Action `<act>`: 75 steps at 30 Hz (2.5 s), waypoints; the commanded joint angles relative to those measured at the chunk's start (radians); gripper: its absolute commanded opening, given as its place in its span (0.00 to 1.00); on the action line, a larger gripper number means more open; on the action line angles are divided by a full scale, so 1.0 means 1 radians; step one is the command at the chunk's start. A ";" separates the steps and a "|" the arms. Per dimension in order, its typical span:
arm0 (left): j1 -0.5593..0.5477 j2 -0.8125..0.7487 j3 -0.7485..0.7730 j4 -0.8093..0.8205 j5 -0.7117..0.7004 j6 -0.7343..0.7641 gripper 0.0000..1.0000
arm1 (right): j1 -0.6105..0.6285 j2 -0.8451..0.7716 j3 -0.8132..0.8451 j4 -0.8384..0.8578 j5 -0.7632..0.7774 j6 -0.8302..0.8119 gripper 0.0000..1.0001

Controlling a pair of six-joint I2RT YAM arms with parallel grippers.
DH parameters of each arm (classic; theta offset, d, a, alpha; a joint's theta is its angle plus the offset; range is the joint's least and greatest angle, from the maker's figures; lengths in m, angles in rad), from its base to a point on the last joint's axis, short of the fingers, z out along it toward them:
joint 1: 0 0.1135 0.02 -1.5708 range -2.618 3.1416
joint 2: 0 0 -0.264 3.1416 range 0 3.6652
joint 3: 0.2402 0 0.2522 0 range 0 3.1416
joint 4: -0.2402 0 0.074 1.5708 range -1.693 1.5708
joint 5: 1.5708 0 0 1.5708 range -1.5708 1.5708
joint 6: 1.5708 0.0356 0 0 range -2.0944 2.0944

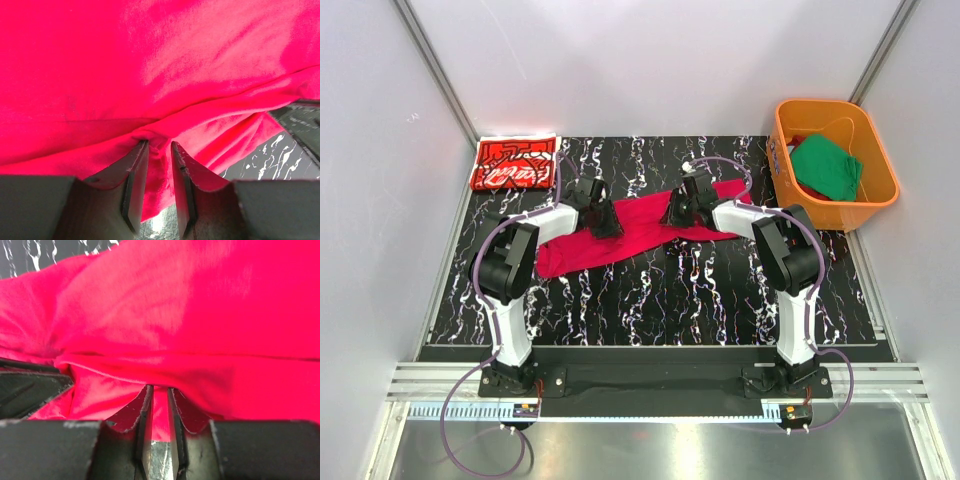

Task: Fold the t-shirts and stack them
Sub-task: Fold the tshirt

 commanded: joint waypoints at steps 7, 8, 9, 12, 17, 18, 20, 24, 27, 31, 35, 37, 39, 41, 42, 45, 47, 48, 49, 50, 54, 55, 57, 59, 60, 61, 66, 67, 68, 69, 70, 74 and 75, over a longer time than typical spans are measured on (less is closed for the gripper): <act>-0.014 -0.004 -0.049 -0.050 -0.014 0.021 0.31 | -0.006 0.074 0.175 -0.096 0.046 -0.034 0.26; -0.014 -0.004 -0.052 -0.049 -0.016 0.019 0.31 | -0.008 0.088 0.185 -0.087 0.049 -0.035 0.27; -0.014 -0.009 -0.058 -0.046 -0.016 0.019 0.31 | -0.011 0.101 0.217 -0.088 0.052 -0.037 0.27; -0.014 -0.015 -0.072 -0.043 -0.017 0.019 0.31 | -0.023 0.169 0.336 -0.096 0.059 -0.073 0.28; -0.014 -0.027 -0.088 -0.038 -0.013 0.022 0.31 | -0.032 0.177 0.458 -0.246 0.160 -0.205 0.32; -0.015 -0.031 -0.090 -0.038 -0.014 0.022 0.31 | -0.034 0.156 0.435 -0.249 0.167 -0.211 0.33; -0.015 -0.043 -0.095 -0.040 -0.016 0.027 0.31 | -0.043 0.076 0.378 -0.245 0.177 -0.204 0.34; -0.015 -0.064 -0.119 -0.031 -0.017 0.027 0.31 | -0.074 -0.053 0.212 -0.240 0.200 -0.189 0.41; -0.015 -0.070 -0.134 -0.035 -0.019 0.033 0.31 | -0.126 -0.099 0.128 -0.236 0.200 -0.178 0.42; -0.018 -0.081 -0.148 -0.035 -0.028 0.039 0.31 | -0.193 -0.105 0.079 -0.242 0.197 -0.172 0.43; -0.031 -0.115 -0.147 -0.060 -0.059 0.047 0.32 | -0.221 -0.081 0.086 -0.306 0.236 -0.156 0.47; -0.034 -0.149 -0.138 -0.075 -0.072 0.052 0.33 | -0.223 -0.075 0.082 -0.328 0.258 -0.156 0.47; -0.040 -0.187 -0.118 -0.106 -0.086 0.058 0.37 | -0.223 -0.079 0.065 -0.332 0.266 -0.155 0.49; -0.044 -0.213 -0.107 -0.133 -0.105 0.067 0.39 | -0.224 -0.075 0.065 -0.348 0.270 -0.149 0.50; -0.043 -0.227 -0.104 -0.145 -0.111 0.070 0.40 | -0.226 -0.069 0.066 -0.367 0.270 -0.147 0.50; -0.041 -0.287 -0.096 -0.184 -0.148 0.081 0.49 | -0.226 -0.070 0.053 -0.386 0.264 -0.126 0.51; -0.038 -0.337 -0.102 -0.208 -0.169 0.087 0.57 | -0.226 -0.075 0.016 -0.378 0.263 -0.109 0.52; -0.035 -0.354 -0.105 -0.216 -0.172 0.091 0.58 | -0.226 -0.082 0.004 -0.375 0.264 -0.101 0.52; -0.032 -0.371 -0.121 -0.225 -0.174 0.091 0.59 | -0.226 -0.081 -0.015 -0.372 0.264 -0.097 0.52; -0.028 -0.403 -0.130 -0.237 -0.174 0.091 0.59 | -0.226 -0.082 -0.022 -0.374 0.267 -0.086 0.53; 0.009 -0.465 -0.197 -0.268 -0.206 0.056 0.59 | -0.226 -0.090 -0.058 -0.383 0.264 -0.064 0.54; 0.031 -0.475 -0.213 -0.268 -0.200 0.039 0.59 | -0.224 -0.099 -0.077 -0.380 0.264 -0.061 0.54; 0.054 -0.509 -0.265 -0.268 -0.195 0.019 0.58 | -0.226 -0.119 -0.091 -0.392 0.270 -0.061 0.54; 0.080 -0.534 -0.288 -0.288 -0.218 0.006 0.58 | -0.226 -0.136 -0.105 -0.406 0.269 -0.063 0.55; 0.086 -0.569 -0.306 -0.299 -0.238 -0.001 0.58 | -0.226 -0.157 -0.111 -0.413 0.266 -0.066 0.55; 0.097 -0.586 -0.314 -0.310 -0.288 -0.017 0.58 | -0.227 -0.167 -0.125 -0.417 0.266 -0.067 0.55; 0.164 -0.638 -0.377 -0.351 -0.269 -0.070 0.57 | -0.226 -0.201 -0.156 -0.414 0.255 -0.057 0.57; 0.196 -0.638 -0.401 -0.348 -0.260 -0.088 0.54 | -0.227 -0.201 -0.165 -0.411 0.249 -0.055 0.58; 0.212 -0.640 -0.417 -0.339 -0.251 -0.094 0.53 | -0.226 -0.193 -0.167 -0.407 0.247 -0.054 0.59; 0.222 -0.637 -0.432 -0.324 -0.244 -0.097 0.52 | -0.227 -0.187 -0.168 -0.401 0.252 -0.054 0.59; 0.250 -0.632 -0.444 -0.313 -0.240 -0.103 0.52 | -0.233 -0.181 -0.164 -0.401 0.249 -0.052 0.59; 0.288 -0.513 -0.412 -0.287 -0.258 -0.096 0.47 | -0.238 -0.165 -0.131 -0.392 0.226 -0.049 0.60; 0.296 -0.483 -0.397 -0.282 -0.251 -0.082 0.44 | -0.238 -0.165 -0.124 -0.391 0.221 -0.047 0.60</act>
